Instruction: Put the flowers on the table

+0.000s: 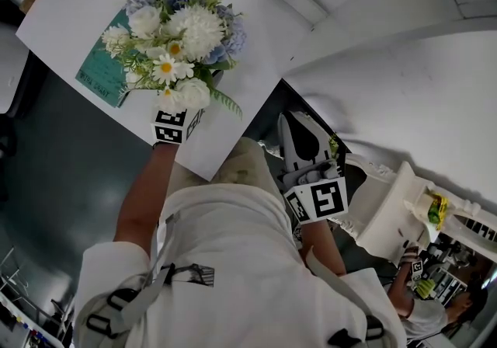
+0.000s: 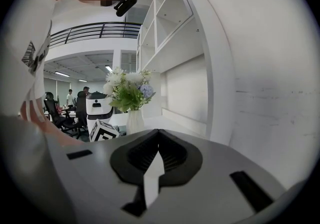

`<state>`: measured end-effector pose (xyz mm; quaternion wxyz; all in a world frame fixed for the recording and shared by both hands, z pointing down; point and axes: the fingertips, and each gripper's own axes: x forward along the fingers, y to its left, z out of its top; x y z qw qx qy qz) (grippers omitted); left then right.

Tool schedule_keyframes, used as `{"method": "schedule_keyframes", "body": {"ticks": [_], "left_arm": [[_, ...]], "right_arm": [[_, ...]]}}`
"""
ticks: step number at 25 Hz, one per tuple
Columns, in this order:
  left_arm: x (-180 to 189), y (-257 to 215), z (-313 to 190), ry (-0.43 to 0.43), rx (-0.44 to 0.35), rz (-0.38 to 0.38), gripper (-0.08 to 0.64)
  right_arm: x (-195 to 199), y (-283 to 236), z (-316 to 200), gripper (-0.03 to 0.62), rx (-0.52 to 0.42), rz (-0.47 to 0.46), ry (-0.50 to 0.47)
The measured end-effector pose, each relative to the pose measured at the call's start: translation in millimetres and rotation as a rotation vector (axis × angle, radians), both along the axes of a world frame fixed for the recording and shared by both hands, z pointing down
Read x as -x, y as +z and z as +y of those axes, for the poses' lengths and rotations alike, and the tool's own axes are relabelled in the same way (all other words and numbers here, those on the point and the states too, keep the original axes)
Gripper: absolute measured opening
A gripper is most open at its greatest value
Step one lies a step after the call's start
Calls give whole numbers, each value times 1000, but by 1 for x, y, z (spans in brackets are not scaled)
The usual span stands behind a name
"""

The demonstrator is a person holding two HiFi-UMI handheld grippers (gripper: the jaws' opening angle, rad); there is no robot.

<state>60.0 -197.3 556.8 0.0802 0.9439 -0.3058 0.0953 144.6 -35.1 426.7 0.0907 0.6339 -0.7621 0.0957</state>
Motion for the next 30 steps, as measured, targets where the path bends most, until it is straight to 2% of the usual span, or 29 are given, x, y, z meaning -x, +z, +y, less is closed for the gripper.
{"method": "schedule_keyframes", "body": {"ticks": [10, 17, 30], "left_arm": [[3, 4, -3, 5, -4, -17, 387], [5, -8, -8, 16, -43, -26, 387], [-14, 3, 4, 33, -85, -37, 387]], "right_arm": [[-2, 6, 0, 11, 8, -14, 12], [2, 1, -7, 11, 2, -20, 10], [-20, 11, 13, 11, 9, -25, 20]]}}
